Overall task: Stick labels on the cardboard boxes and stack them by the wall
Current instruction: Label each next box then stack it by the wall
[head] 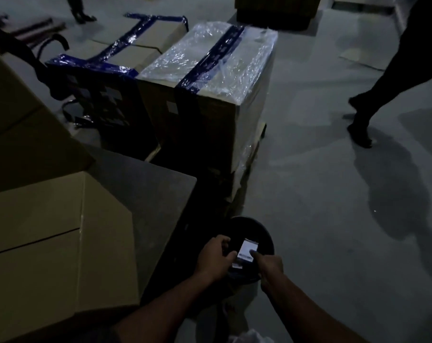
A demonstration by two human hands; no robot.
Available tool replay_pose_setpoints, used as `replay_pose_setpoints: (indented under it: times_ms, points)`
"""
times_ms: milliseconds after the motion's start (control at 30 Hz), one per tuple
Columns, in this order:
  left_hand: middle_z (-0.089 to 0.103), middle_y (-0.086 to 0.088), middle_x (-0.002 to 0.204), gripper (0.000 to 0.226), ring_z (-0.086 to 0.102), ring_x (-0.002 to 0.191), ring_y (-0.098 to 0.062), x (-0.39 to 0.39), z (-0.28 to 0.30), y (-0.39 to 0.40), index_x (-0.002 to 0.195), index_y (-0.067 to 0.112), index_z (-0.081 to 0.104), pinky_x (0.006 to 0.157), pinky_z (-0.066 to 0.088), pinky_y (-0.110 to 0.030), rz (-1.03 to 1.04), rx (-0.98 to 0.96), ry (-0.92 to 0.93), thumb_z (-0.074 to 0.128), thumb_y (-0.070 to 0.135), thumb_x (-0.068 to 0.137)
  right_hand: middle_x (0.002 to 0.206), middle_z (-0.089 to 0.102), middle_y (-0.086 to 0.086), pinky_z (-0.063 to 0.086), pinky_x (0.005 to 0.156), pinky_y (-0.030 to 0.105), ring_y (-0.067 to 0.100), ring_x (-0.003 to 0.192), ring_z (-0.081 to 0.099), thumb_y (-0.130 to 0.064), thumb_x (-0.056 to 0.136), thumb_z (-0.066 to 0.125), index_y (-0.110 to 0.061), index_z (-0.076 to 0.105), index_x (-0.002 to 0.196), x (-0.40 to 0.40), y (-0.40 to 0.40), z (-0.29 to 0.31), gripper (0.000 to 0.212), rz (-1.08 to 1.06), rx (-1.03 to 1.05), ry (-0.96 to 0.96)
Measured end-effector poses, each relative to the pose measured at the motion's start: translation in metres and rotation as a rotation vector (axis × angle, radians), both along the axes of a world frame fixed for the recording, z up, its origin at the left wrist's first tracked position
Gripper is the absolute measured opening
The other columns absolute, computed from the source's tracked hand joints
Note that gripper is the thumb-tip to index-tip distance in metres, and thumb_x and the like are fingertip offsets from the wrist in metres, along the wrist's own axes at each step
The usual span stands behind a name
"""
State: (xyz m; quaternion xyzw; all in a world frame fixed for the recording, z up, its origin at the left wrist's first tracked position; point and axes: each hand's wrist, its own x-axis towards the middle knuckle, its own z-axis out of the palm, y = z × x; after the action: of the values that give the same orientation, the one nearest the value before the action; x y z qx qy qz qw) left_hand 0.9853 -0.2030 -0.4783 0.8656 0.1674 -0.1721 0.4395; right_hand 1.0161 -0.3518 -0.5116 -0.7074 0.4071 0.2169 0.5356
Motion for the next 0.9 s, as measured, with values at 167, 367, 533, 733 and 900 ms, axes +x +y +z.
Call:
replay_pose_setpoints:
  times_ms: [167,367,533,733,900]
  points:
    - [0.064,0.003,0.119,0.040,0.061,0.109,-0.007,0.005,0.015,0.006,0.126,0.019,0.059,0.088,0.044,-0.016,0.118,0.010,-0.077,0.070,0.028,0.089,0.057,0.062,0.008,0.051,0.065,0.041,0.027,0.062,0.060,-0.017,0.085,0.070,-0.015,0.062,0.048,0.009,0.009,0.012,0.038,0.302,0.070,-0.095]
    - [0.058,0.013,0.121,0.042,0.058,0.112,0.000,-0.003,0.084,0.036,0.126,0.031,0.056,0.096,0.050,-0.027,0.274,0.056,-0.428,0.057,0.046,0.087,0.078,0.070,0.007,0.053,0.061,0.022,0.017,0.073,0.066,-0.008,0.087,0.064,-0.004,0.066,0.087,0.024,0.079,0.093,0.005,0.585,0.311,-0.393]
    - [0.060,0.015,0.117,0.033,0.059,0.110,0.000,-0.033,0.159,0.080,0.122,0.032,0.060,0.092,0.052,-0.028,0.449,0.168,-0.704,0.056,0.040,0.090,0.084,0.068,-0.005,0.049,0.071,0.019,0.003,0.076,0.062,-0.012,0.087,0.065,-0.017,0.065,0.087,0.018,0.149,0.155,0.004,0.903,0.371,-0.681]
    - [0.058,-0.002,0.125,0.039,0.058,0.111,-0.021,-0.100,0.180,0.179,0.127,0.019,0.057,0.092,0.052,-0.048,0.941,0.444,-0.669,0.068,0.027,0.090,0.113,0.058,-0.002,0.044,0.075,0.014,0.009,0.103,0.057,-0.040,0.083,0.070,-0.013,0.056,0.119,-0.030,0.213,0.164,0.047,1.115,0.354,-0.723]
    - [0.047,-0.015,0.141,0.081,0.043,0.129,-0.037,-0.166,0.168,0.259,0.139,0.015,0.044,0.106,0.038,-0.056,1.119,0.697,-0.251,0.072,0.056,0.075,0.115,0.053,-0.010,0.046,0.087,0.029,0.011,0.109,0.052,-0.047,0.084,0.064,-0.020,0.051,0.124,-0.069,0.228,0.163,0.050,1.201,0.308,-0.670]
